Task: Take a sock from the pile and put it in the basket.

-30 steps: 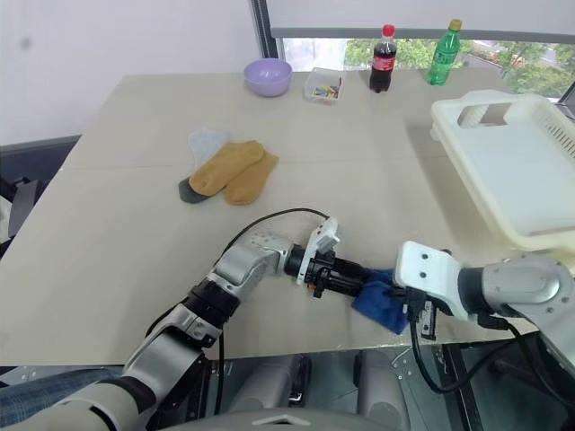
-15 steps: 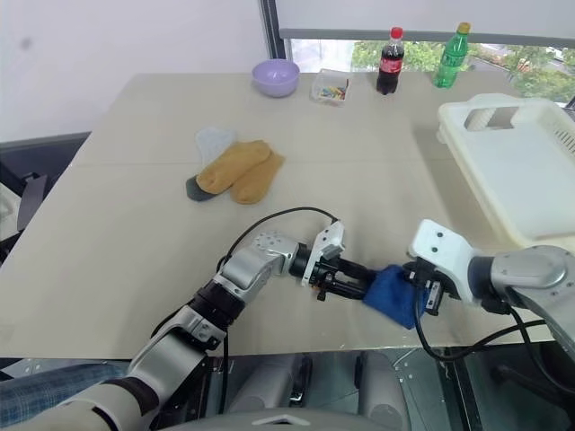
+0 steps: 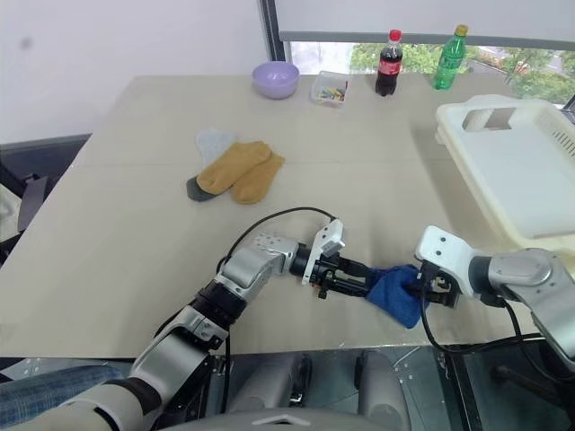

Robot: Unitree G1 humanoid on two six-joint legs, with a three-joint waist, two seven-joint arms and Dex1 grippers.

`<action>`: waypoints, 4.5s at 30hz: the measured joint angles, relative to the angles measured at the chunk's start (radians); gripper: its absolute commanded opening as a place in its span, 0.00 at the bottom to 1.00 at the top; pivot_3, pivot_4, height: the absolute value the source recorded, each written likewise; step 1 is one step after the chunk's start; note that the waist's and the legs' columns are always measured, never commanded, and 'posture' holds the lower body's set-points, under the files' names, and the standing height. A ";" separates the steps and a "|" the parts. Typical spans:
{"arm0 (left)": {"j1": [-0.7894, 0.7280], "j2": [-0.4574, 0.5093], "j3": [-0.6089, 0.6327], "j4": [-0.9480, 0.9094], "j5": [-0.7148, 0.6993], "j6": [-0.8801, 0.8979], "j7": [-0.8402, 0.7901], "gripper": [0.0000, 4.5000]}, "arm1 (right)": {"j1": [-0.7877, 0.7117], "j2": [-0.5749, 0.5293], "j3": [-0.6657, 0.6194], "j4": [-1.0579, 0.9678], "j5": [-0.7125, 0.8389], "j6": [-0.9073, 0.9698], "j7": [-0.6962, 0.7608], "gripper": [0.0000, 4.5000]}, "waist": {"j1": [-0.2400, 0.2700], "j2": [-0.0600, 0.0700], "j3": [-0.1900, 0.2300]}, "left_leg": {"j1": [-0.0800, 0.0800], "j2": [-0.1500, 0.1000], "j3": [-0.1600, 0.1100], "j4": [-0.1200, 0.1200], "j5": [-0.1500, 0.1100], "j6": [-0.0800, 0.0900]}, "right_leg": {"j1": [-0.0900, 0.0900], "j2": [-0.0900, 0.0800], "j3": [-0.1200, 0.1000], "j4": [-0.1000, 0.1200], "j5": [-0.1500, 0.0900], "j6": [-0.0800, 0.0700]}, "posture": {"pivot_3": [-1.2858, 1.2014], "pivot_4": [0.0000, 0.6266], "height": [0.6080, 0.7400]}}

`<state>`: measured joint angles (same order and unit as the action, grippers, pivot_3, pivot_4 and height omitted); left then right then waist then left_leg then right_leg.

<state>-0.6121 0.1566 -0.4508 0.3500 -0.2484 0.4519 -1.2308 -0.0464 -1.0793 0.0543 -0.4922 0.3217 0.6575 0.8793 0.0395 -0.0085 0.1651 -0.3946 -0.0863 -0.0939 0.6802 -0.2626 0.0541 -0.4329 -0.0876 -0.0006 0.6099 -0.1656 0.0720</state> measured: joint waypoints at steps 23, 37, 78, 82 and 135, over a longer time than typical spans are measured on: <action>0.017 -0.015 0.026 -0.001 0.010 -0.004 0.031 0.50 | -0.114 0.106 0.048 0.188 0.196 0.168 0.227 0.01 | -0.001 0.001 -0.001 | 0.001 0.000 -0.002 0.003 0.000 0.000 | 0.002 0.000 -0.002 0.000 0.000 0.002 | 0.52 0.24 0.94; 0.083 0.070 0.130 0.069 0.126 -0.605 0.139 0.50 | -0.099 0.149 0.004 0.195 0.202 0.170 0.157 0.01 | 0.000 0.001 -0.001 | -0.001 0.001 -0.001 0.003 0.000 0.000 | 0.001 -0.001 -0.001 -0.001 0.003 -0.002 | 0.52 0.24 0.94; 0.022 -0.004 0.245 -0.024 -0.031 -0.474 0.113 0.50 | -0.607 0.077 -0.713 0.760 0.793 0.893 -0.698 0.01 | -0.020 0.005 0.001 | -0.003 0.001 0.005 0.003 -0.003 0.006 | -0.001 0.001 0.003 -0.002 0.005 -0.004 | 0.52 0.24 0.94; -0.001 -0.010 0.255 -0.026 -0.049 -0.447 0.123 0.50 | -0.612 0.027 -0.706 0.937 0.677 0.773 -0.643 0.01 | -0.025 0.005 0.001 | -0.003 0.001 0.008 0.003 -0.003 0.006 | -0.001 0.001 0.005 -0.003 0.005 -0.003 | 0.52 0.24 0.94; 0.755 0.264 0.451 -0.573 0.033 -0.364 0.541 0.50 | 0.361 0.457 -0.433 0.320 0.262 -0.466 0.223 0.99 | -0.026 0.009 0.001 | 0.008 0.006 0.015 0.002 -0.006 0.000 | 0.002 0.001 0.016 0.000 0.002 0.001 | 0.52 0.24 0.94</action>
<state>0.1425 0.4208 0.0003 -0.2226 -0.2151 0.0879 -0.6895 0.3142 -0.6227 -0.3787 -0.1725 0.5839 0.1914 1.1020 0.0130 0.0003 0.1657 -0.3866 -0.0800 -0.0794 0.6823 -0.2689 0.0545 -0.4306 -0.0869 0.0154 0.6097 -0.1640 0.0731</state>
